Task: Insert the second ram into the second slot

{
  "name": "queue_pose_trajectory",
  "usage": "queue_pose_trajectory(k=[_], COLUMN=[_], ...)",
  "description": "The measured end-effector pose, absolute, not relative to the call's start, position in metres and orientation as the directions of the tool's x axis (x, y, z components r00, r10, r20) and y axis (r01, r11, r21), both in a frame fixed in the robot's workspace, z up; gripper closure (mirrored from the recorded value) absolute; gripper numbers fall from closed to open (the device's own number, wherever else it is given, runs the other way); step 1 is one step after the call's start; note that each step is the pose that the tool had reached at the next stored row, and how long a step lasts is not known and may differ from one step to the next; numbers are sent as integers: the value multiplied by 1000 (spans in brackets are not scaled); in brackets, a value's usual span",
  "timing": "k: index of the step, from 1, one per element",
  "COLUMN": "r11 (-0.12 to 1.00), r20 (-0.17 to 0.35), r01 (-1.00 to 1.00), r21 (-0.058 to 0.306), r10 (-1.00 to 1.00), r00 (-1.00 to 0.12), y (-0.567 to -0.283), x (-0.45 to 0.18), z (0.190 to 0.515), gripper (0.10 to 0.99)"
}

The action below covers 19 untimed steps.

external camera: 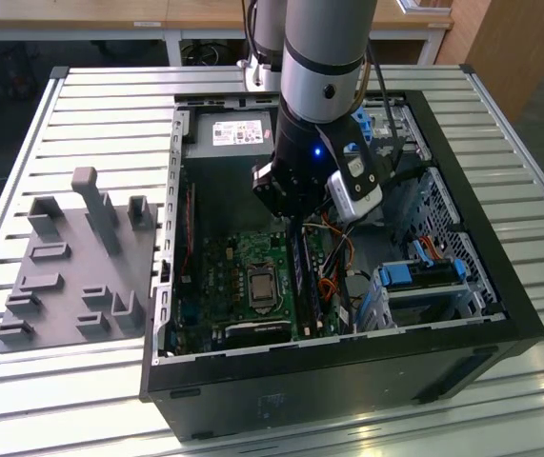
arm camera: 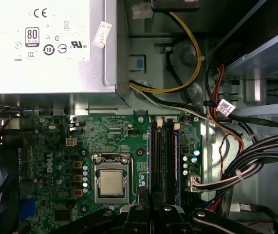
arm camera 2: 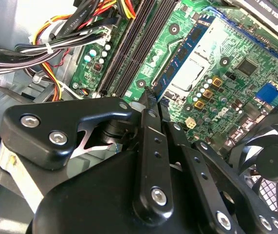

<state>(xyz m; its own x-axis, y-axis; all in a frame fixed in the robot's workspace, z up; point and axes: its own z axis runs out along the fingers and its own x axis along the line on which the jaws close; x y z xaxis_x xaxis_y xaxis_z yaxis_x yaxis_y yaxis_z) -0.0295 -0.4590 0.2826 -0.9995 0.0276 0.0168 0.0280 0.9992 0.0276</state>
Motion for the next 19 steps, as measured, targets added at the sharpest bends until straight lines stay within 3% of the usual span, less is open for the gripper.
queue_pose_trajectory(k=[19], r11=[999], r20=[17], r01=[28], r21=[28], r10=[28], r00=[-999], y=[-459], x=[-29], z=[274], gripper=[949])
